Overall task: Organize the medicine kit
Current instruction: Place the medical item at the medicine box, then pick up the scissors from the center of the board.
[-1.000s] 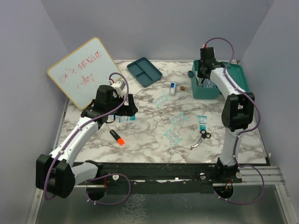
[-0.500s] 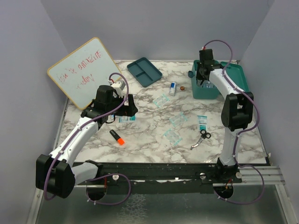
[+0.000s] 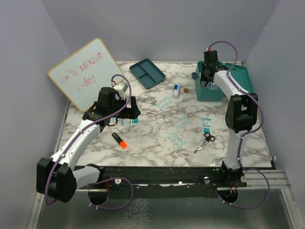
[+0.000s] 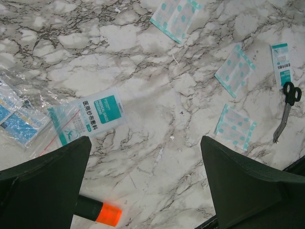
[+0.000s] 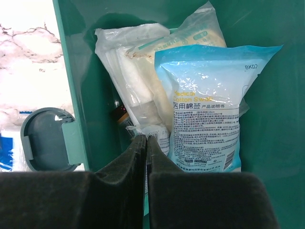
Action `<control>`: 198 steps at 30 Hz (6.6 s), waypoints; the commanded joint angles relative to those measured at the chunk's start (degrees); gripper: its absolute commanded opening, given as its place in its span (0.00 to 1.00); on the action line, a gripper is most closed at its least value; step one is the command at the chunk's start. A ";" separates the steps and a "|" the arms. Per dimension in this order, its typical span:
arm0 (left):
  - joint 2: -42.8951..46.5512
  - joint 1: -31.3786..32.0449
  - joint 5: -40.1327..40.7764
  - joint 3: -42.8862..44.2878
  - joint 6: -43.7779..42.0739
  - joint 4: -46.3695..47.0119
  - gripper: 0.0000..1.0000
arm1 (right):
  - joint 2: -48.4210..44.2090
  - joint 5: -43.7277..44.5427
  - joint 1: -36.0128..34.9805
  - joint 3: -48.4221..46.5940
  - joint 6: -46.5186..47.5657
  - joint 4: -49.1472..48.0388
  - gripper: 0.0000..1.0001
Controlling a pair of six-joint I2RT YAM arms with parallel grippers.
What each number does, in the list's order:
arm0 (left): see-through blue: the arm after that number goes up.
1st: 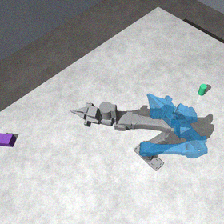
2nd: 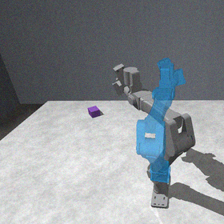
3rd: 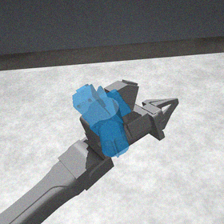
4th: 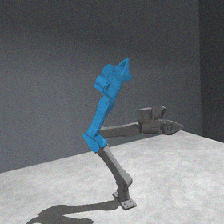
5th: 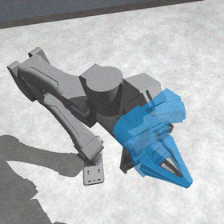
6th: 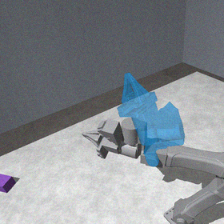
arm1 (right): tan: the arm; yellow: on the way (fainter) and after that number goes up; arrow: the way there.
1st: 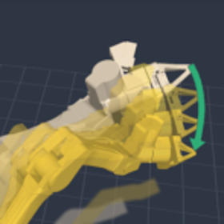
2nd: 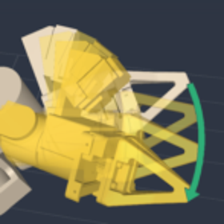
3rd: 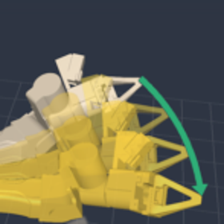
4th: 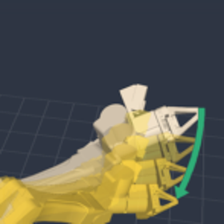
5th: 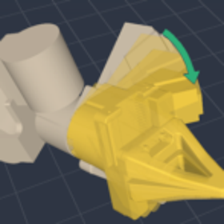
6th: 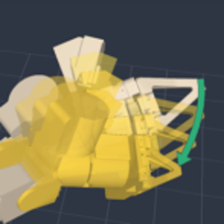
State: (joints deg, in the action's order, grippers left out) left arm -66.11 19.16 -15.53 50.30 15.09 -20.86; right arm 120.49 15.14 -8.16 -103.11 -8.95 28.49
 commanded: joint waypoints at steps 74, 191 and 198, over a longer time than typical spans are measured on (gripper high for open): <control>1.76 0.18 10.33 -0.29 0.51 -3.13 0.99 | -9.62 -13.87 7.26 -1.34 -3.41 3.78 0.62; 5.66 0.18 9.89 -1.52 1.87 -1.80 0.99 | -46.84 -13.10 3.68 59.36 -34.72 8.62 0.01; 5.49 0.18 9.72 -1.79 2.09 -1.25 0.99 | -49.55 -23.78 3.68 57.38 -29.76 4.29 0.01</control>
State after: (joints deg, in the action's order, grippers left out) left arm -61.76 19.16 -5.54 49.67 16.88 -22.94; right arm 72.40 -0.80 -4.40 -43.05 -42.57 36.45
